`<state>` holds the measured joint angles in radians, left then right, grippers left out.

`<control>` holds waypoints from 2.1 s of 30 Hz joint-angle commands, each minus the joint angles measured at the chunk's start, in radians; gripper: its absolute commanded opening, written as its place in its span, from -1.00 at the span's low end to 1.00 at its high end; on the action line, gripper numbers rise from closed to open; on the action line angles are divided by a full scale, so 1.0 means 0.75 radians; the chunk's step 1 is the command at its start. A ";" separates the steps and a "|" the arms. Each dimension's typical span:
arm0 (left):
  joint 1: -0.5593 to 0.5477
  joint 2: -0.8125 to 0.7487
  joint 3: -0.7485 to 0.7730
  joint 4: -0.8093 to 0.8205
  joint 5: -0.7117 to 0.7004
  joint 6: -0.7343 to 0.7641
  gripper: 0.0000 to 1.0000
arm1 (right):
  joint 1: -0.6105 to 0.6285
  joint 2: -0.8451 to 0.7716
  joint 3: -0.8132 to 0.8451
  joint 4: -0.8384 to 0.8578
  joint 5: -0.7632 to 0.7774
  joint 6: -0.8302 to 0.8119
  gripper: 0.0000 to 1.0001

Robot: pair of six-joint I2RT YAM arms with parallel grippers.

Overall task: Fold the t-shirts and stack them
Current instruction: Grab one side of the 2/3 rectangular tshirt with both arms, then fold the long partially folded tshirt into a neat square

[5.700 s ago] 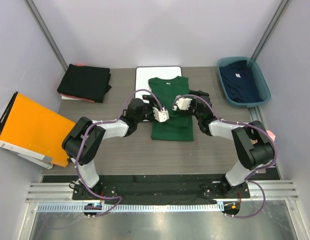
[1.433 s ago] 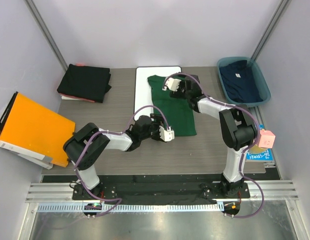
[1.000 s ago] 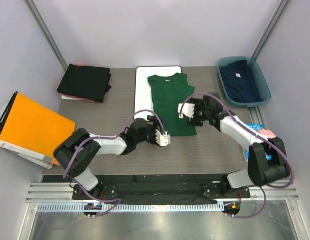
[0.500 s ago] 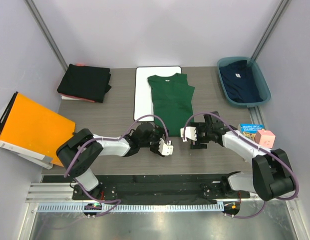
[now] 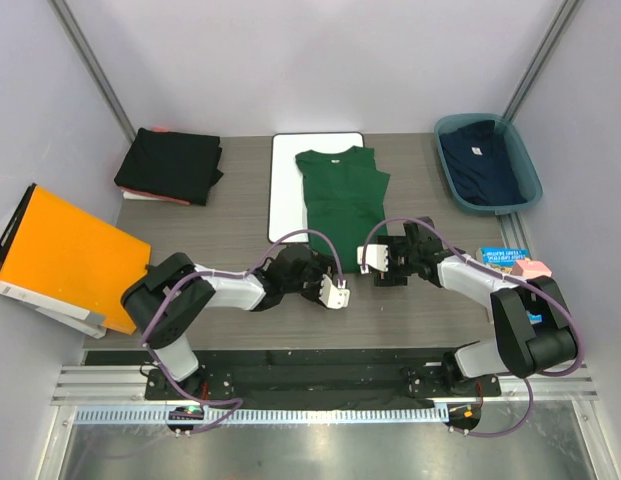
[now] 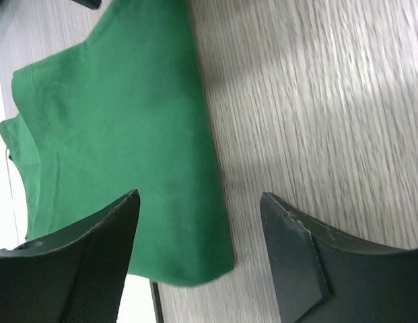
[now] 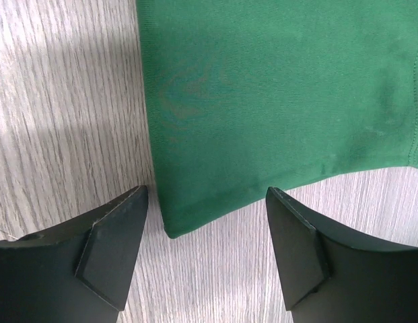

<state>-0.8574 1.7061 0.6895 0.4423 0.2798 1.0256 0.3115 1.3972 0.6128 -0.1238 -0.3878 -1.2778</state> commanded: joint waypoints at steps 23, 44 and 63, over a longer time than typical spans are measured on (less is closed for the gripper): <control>0.041 0.206 0.165 -0.001 -0.044 0.095 -1.00 | 0.008 0.062 0.056 -0.160 -0.054 -0.051 -0.98; 0.043 -0.630 0.340 -1.297 0.396 -0.042 -0.99 | 0.016 -0.372 0.455 -1.231 -0.270 -0.164 -0.98; 0.048 -0.692 0.310 -1.189 0.330 -0.048 -0.99 | 0.061 -0.276 0.709 -0.948 -0.174 -0.019 -0.98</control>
<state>-0.8871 1.1381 0.9173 -0.4675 0.5667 0.9508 0.3649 1.1366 1.1179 -1.0035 -0.6476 -1.3273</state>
